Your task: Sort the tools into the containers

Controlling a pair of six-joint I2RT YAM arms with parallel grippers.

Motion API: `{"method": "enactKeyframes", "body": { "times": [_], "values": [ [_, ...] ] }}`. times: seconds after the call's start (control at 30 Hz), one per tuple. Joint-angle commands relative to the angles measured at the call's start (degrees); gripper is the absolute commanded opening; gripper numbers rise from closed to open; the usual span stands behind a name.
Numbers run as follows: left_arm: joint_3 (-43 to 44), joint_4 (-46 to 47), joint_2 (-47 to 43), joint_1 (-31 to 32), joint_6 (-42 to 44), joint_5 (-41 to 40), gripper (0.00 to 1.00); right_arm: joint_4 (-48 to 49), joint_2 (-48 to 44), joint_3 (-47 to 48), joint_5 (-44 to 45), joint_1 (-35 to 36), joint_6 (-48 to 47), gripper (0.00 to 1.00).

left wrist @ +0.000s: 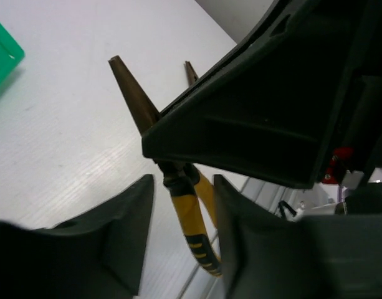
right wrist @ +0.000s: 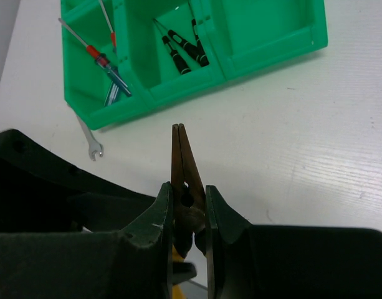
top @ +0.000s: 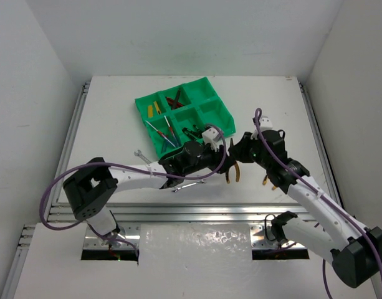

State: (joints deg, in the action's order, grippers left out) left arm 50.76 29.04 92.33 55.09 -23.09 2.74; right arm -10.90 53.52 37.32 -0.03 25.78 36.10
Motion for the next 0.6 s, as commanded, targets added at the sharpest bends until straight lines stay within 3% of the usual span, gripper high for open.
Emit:
{"method": "enactKeyframes", "body": {
  "times": [0.0, 0.07, 0.2, 0.23, 0.27, 0.4, 0.43, 0.47, 0.53, 0.57],
  "values": [
    [2.6, 4.2, 1.3, 0.2, 0.9, 3.5, 0.35, 3.5, -1.9, 3.5, -2.3, 0.5, 1.3, 0.0],
    [3.0, 4.5, 2.2, 0.2, 0.4, 4.5, 0.29, 3.5, -2.4, 3.5, -2.4, 0.5, 1.4, 0.0],
    [3.4, 3.8, 2.8, 0.2, 0.4, 3.9, 0.29, 3.6, -3.3, 3.7, -3.0, 0.5, 1.8, 0.0],
    [3.4, 3.9, 2.8, 0.2, 0.8, 3.9, 0.21, 3.6, -3.4, 3.8, -3.3, 0.5, 1.8, 0.0],
    [3.5, 3.8, 2.8, 0.2, 0.8, 3.8, 0.0, 3.5, -3.6, 3.9, -3.9, 0.5, 1.9, 0.0],
    [4.2, 2.9, 2.4, 0.1, 0.9, 2.3, 0.0, 3.3, -3.9, 4.2, -5.1, 0.4, 2.0, 0.06],
    [4.3, 2.6, 1.9, 0.2, 1.0, 1.4, 0.0, 3.0, -3.8, 4.3, -5.2, 0.4, 2.0, 0.12],
    [4.1, 2.6, 1.7, 0.1, 1.0, 0.8, 0.0, 2.8, -3.6, 4.3, -5.2, 0.4, 1.8, 0.26],
    [3.8, 2.8, 0.9, -0.1, 0.9, -0.8, 0.0, 2.6, -2.7, 4.5, -5.2, 0.4, 1.6, 0.33],
    [3.8, 2.8, 0.7, -0.3, 0.9, -1.2, 0.0, 2.0, -2.4, 4.9, -4.8, 0.4, 1.3, 0.56]
  ]
}}
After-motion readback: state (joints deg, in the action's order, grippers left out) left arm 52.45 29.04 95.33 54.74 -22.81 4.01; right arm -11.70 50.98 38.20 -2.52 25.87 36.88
